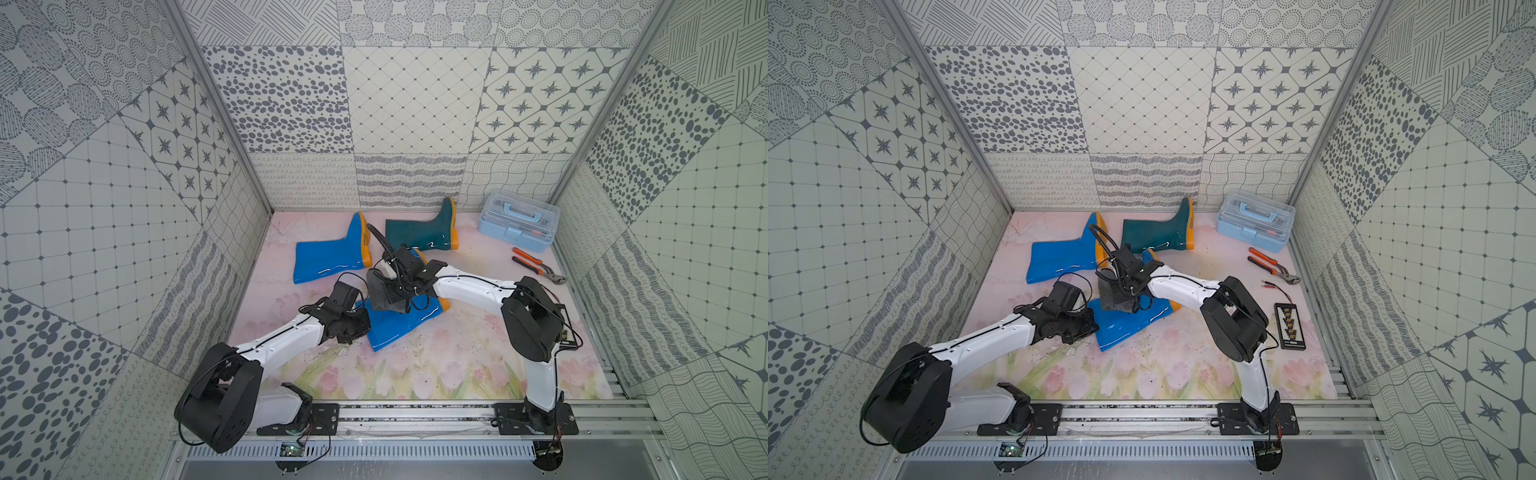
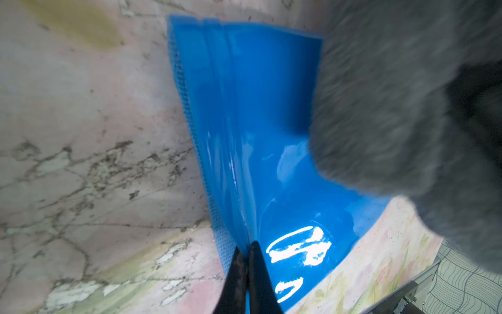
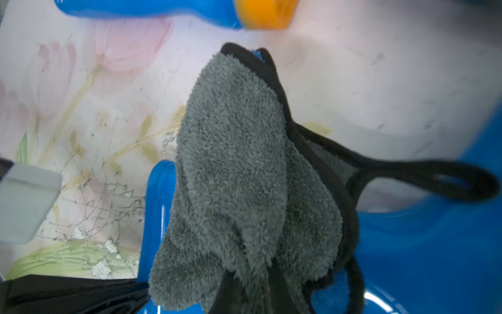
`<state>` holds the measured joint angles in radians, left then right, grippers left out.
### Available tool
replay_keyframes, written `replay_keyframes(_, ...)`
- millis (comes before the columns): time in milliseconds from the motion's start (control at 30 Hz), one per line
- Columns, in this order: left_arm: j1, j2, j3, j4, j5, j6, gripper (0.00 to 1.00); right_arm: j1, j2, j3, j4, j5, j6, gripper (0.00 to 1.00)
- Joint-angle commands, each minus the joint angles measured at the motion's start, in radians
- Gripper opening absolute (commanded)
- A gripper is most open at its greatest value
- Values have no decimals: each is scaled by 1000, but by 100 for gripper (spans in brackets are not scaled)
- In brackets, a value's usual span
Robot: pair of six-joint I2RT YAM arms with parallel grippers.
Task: Wipe the rubber boots with a cloth
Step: Wipe the dirt off the rubber boot.
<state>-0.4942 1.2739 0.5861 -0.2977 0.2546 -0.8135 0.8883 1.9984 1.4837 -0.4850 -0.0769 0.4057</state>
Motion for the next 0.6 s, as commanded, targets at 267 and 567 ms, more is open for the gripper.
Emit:
replay_keyframes(267, 4, -33, -15, -74, -18, 46, 0, -68, 37, 162, -96, 48, -67, 0)
replay_keyframes(567, 4, 33, -20, -29, 3, 41, 0, -178, 102, 373, -235, 198, -222, 0)
